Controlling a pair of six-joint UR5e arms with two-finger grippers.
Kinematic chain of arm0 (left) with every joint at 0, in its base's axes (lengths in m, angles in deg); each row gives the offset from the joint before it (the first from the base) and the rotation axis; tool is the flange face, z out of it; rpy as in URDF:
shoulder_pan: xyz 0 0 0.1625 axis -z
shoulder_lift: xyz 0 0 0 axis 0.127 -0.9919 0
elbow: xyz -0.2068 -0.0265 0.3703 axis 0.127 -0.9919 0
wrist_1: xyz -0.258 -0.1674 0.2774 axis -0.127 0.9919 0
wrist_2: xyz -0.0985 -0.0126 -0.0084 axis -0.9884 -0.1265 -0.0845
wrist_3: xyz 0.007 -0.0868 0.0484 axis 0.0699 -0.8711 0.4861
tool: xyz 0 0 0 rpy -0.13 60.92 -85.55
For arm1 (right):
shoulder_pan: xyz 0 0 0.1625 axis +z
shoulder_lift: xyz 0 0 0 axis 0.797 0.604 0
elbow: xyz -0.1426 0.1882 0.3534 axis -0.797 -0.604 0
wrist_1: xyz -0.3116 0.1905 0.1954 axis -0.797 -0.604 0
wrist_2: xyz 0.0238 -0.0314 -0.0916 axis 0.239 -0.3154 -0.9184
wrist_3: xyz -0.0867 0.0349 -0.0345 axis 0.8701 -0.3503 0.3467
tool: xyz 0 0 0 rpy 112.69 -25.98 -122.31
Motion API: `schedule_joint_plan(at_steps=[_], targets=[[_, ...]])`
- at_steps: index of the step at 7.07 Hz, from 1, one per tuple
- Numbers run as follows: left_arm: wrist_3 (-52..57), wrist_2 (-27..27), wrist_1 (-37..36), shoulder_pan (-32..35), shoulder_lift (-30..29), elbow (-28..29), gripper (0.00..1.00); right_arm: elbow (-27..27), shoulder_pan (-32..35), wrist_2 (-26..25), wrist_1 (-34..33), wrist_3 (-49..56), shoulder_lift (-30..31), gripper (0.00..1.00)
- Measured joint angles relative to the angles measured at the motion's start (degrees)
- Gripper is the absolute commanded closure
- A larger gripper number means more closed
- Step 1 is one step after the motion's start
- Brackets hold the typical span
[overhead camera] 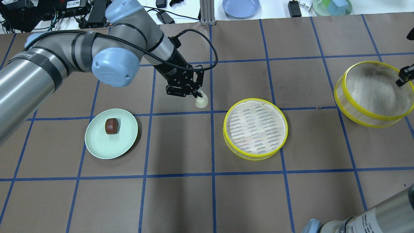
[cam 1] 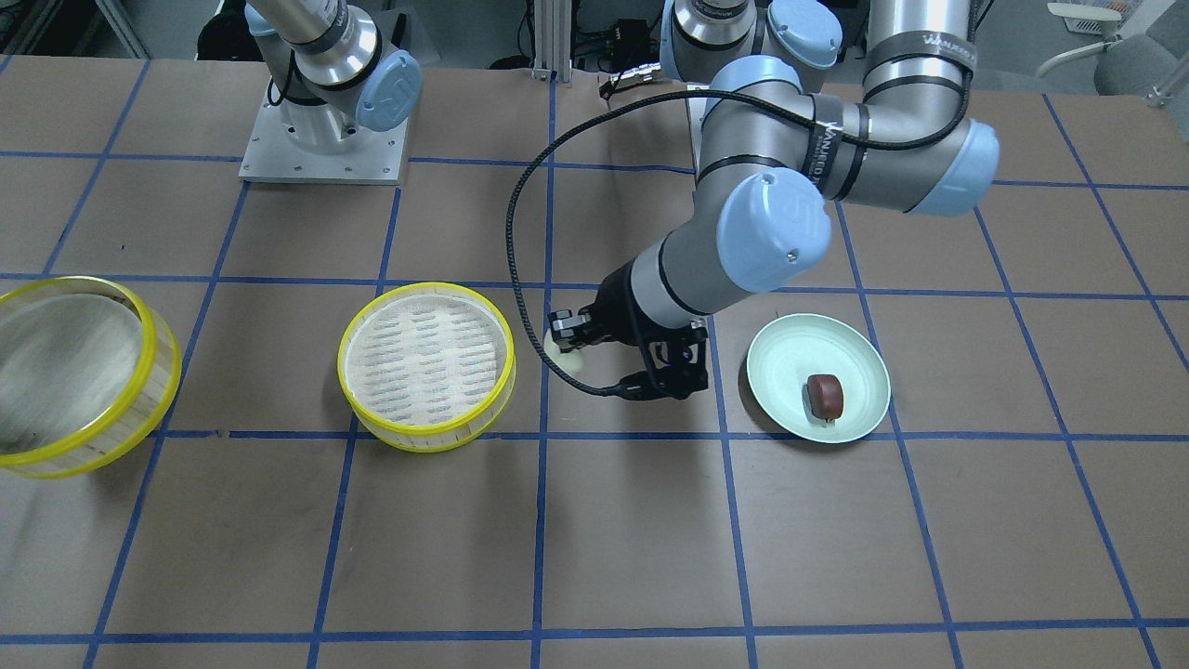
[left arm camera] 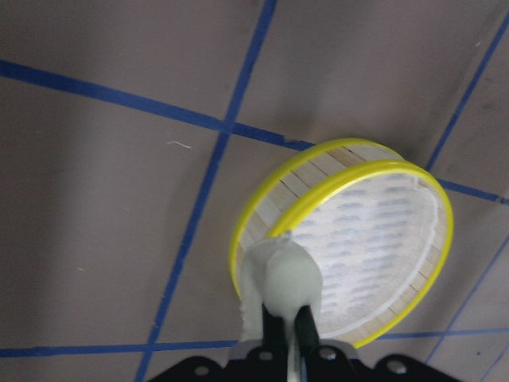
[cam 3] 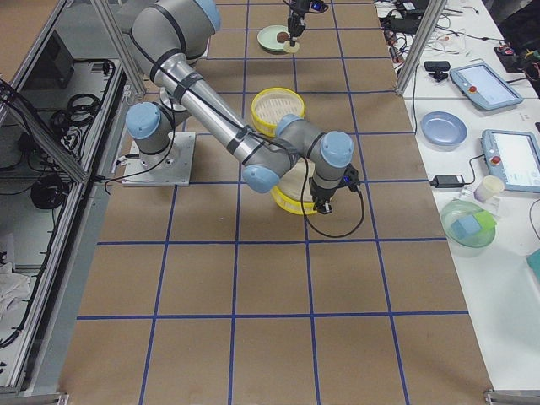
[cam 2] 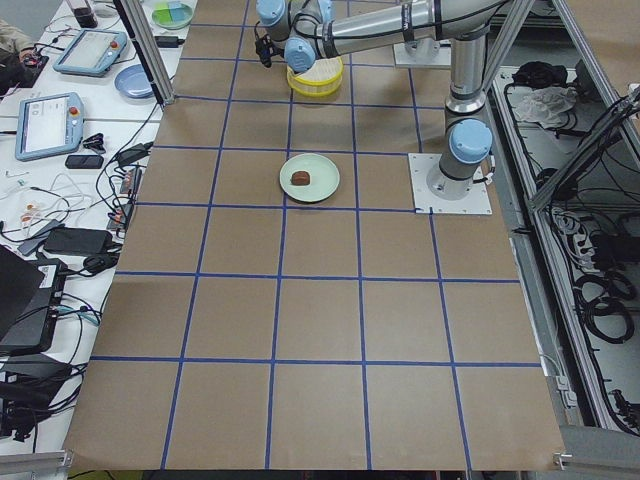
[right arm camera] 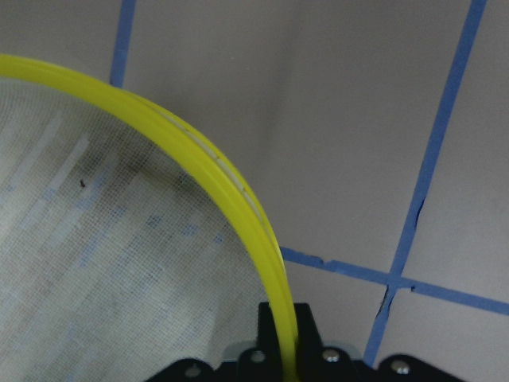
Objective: Stack buns with steamer
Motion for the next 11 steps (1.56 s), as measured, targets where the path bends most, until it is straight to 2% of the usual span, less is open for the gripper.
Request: schedule_joint_plan(at_steps=[3,4,5,6,8,10,11], targets=[[-8.6,-3.9,-12.4,6.9,-5.1,-3.7,1.00,6.2,6.9,-2.3,4.2,-13.1,10.2,1.00],[-10.0,-4.0,-14.1,8.5,-6.8,-4.0,0.59,8.0,9.5,-2.8,5.8,-18.4,12.8,1.00],[-10.6,-4.0,-14.7,9.5,-7.8,-4.1,0.30,9.7,12.3,-3.9,6.8,-23.5,14.7,1.00],[-10.8,-3.9,-14.7,10.0,-8.2,-4.1,0.07,11.0,14.4,-4.9,7.1,-27.1,15.8,1.00],[-10.3,-1.8,-14.7,10.0,-7.6,-3.8,0.01,12.2,16.2,-5.4,7.3,-30.8,16.6,1.00],[-8.3,4.4,-14.4,9.3,-6.6,-3.4,0.00,12.3,16.6,-5.4,7.3,-31.9,16.7,1.00],[-8.0,5.0,-14.3,9.2,-6.8,-3.5,0.00,12.4,16.8,-5.3,7.4,-32.2,16.7,1.00]])
